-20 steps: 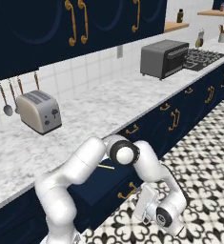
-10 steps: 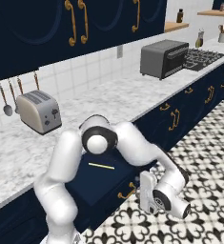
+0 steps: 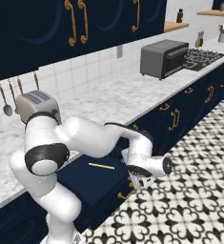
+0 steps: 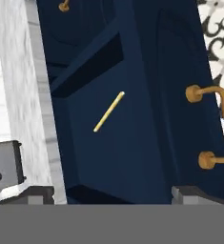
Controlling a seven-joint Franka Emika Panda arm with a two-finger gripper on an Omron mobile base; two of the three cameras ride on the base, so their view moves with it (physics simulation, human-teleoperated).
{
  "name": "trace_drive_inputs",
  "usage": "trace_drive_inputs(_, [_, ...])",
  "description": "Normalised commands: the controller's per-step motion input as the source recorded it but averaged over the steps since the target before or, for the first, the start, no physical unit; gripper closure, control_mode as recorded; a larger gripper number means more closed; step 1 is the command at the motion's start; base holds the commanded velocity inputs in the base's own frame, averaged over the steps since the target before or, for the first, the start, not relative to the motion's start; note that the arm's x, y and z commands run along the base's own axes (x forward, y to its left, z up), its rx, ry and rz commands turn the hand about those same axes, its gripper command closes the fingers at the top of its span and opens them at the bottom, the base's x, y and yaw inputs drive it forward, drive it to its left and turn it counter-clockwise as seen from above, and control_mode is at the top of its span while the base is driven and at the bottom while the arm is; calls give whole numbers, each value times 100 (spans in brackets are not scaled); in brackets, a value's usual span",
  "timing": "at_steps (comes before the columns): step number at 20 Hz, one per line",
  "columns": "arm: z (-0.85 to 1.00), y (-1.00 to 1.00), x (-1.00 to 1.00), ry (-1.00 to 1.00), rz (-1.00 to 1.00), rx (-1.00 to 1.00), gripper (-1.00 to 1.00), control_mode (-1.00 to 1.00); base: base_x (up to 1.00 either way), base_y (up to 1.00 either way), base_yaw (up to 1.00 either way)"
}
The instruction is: Take a straw from the drawer in front and place it inside the glass cup on the dining counter.
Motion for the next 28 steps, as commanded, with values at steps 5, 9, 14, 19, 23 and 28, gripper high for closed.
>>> trace_drive_inputs(5, [3, 60, 83, 34, 10, -19, -100, -100, 0, 0, 0])
trace_drive_inputs(9, [-18, 12, 70, 38, 10, -17, -100, -100, 0, 0, 0])
trace_drive_inputs(14, [-58, 0, 40, 33, 10, -13, -100, -100, 0, 0, 0])
trace_drive_inputs(19, [-59, 0, 15, 25, 9, -11, -100, -100, 0, 0, 0])
trace_drive_inputs(23, [-47, -8, -2, 12, 12, -8, -100, -100, 0, 0, 0])
trace_drive_inputs(28, [-35, -37, -36, 2, 12, -4, -100, -100, 0, 0, 0])
